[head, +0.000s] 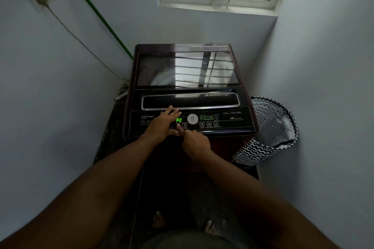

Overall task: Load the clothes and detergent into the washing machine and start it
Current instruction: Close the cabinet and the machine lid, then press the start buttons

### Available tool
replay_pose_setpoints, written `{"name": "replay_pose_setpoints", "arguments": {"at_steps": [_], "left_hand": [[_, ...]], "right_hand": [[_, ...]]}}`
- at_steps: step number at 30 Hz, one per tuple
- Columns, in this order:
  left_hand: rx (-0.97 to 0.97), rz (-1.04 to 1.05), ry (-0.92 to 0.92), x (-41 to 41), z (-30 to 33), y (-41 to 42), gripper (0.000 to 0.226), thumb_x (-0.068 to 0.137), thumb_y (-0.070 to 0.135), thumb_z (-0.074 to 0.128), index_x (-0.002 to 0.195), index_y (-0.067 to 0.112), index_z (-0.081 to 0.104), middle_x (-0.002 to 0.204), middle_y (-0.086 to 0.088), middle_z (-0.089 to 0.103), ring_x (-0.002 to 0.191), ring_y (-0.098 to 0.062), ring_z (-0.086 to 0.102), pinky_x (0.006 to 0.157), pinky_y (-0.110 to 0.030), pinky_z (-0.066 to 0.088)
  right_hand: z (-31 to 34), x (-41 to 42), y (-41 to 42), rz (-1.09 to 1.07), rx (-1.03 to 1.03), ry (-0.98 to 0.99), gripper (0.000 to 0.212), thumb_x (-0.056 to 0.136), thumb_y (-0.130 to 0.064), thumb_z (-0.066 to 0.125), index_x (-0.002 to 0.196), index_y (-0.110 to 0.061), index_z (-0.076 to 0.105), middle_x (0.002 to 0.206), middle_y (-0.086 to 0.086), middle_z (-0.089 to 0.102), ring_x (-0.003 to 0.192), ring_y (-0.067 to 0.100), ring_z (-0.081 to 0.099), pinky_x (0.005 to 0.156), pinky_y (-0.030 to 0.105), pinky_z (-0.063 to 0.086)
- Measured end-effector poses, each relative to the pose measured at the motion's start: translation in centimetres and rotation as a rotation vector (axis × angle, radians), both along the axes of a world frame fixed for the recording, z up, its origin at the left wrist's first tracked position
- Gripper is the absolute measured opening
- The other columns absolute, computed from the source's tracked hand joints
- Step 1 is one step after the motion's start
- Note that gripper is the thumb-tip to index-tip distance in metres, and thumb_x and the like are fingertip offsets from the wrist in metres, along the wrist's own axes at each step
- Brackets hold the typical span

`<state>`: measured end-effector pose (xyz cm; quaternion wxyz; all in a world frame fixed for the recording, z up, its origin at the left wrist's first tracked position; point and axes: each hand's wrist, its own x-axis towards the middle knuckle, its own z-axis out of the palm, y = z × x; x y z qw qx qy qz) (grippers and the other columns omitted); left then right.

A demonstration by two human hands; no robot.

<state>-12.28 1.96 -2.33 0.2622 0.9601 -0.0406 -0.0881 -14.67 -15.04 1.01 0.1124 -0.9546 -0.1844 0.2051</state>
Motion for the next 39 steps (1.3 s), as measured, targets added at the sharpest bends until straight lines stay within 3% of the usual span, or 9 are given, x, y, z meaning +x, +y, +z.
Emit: {"name": "replay_pose_setpoints", "arguments": {"at_steps": [3, 8, 13, 16, 21, 23, 26, 32, 39], "left_hand": [[-0.004, -0.001, -0.007, 0.0, -0.1, 0.1, 0.096, 0.072, 0.031, 0.085, 0.152, 0.033, 0.031, 0.164, 0.007, 0.020, 0.152, -0.025, 0.012, 0.120, -0.052, 0.024], [-0.074, -0.017, -0.072, -0.4, 0.1, 0.0, 0.095, 0.074, 0.023, 0.084, 0.153, 0.020, 0.032, 0.162, 0.005, 0.025, 0.151, -0.012, 0.009, 0.124, -0.042, 0.015], [-0.039, -0.013, -0.075, -0.4, 0.4, -0.1, 0.099, 0.076, 0.018, 0.082, 0.155, 0.017, 0.024, 0.163, 0.000, 0.020, 0.151, -0.013, 0.010, 0.124, -0.041, 0.016], [-0.010, -0.029, -0.050, -0.3, 0.7, -0.3, 0.097, 0.079, 0.011, 0.079, 0.156, 0.017, 0.020, 0.164, -0.001, 0.015, 0.152, -0.014, 0.006, 0.125, -0.041, 0.013], [-0.009, -0.024, -0.005, -0.2, 1.0, -0.6, 0.101, 0.078, 0.016, 0.080, 0.157, 0.020, 0.017, 0.165, 0.001, 0.012, 0.152, -0.014, 0.003, 0.125, -0.043, 0.011], [-0.018, -0.021, 0.002, -0.1, 1.1, -0.6, 0.102, 0.078, 0.019, 0.081, 0.157, 0.022, 0.017, 0.165, 0.000, 0.013, 0.152, -0.015, 0.003, 0.125, -0.043, 0.011], [-0.024, -0.011, 0.009, -0.2, 1.0, -0.6, 0.102, 0.078, 0.018, 0.081, 0.157, 0.024, 0.016, 0.165, 0.000, 0.012, 0.152, -0.014, 0.002, 0.125, -0.042, 0.009], [-0.026, -0.005, 0.019, 0.0, 0.6, -0.6, 0.106, 0.076, 0.018, 0.082, 0.157, 0.025, 0.015, 0.165, 0.000, 0.012, 0.152, -0.015, 0.001, 0.125, -0.043, 0.008], [-0.038, 0.004, 0.020, 0.1, 0.3, -0.5, 0.108, 0.074, 0.019, 0.083, 0.157, 0.024, 0.015, 0.165, -0.001, 0.013, 0.152, -0.013, 0.001, 0.125, -0.040, 0.006]], "right_hand": [[-0.3, -1.2, 0.1, -0.018, 0.004, 0.027, 0.074, 0.098, -0.019, 0.047, 0.156, -0.040, 0.008, 0.112, 0.014, 0.063, 0.100, 0.033, 0.063, 0.082, 0.045, 0.050], [-0.6, -1.3, 0.5, -0.024, -0.019, 0.010, 0.079, 0.096, -0.015, 0.049, 0.157, -0.037, 0.005, 0.110, 0.014, 0.065, 0.097, 0.033, 0.064, 0.078, 0.043, 0.049], [0.4, 0.0, 1.9, -0.009, -0.025, -0.004, 0.065, 0.094, -0.020, 0.053, 0.154, -0.022, 0.028, 0.119, 0.013, 0.063, 0.107, 0.033, 0.063, 0.081, 0.043, 0.049], [1.2, 1.3, 2.9, -0.028, -0.021, 0.039, 0.036, 0.093, -0.023, 0.055, 0.127, -0.013, 0.055, 0.115, 0.011, 0.064, 0.104, 0.031, 0.063, 0.080, 0.041, 0.049], [1.3, 2.2, 2.0, -0.027, -0.008, 0.027, 0.029, 0.099, -0.033, 0.049, 0.118, -0.014, 0.059, 0.108, 0.009, 0.066, 0.101, 0.030, 0.064, 0.075, 0.038, 0.045], [0.9, 1.9, 1.1, -0.005, -0.021, 0.010, 0.036, 0.097, -0.028, 0.049, 0.132, -0.021, 0.054, 0.110, 0.008, 0.065, 0.102, 0.031, 0.064, 0.075, 0.039, 0.046], [0.2, 0.7, 0.1, 0.058, -0.042, -0.020, 0.066, 0.091, -0.021, 0.051, 0.151, -0.039, 0.031, 0.112, 0.009, 0.063, 0.102, 0.032, 0.063, 0.079, 0.042, 0.050], [-1.5, -1.4, -0.6, 0.020, -0.024, -0.063, 0.083, 0.094, -0.022, 0.052, 0.154, -0.048, 0.000, 0.101, 0.012, 0.062, 0.089, 0.031, 0.064, 0.070, 0.038, 0.048], [-2.2, -1.8, -1.0, -0.034, 0.005, -0.134, 0.079, 0.096, -0.021, 0.046, 0.154, -0.046, -0.002, 0.084, 0.009, 0.064, 0.069, 0.026, 0.063, 0.060, 0.034, 0.049]]}}
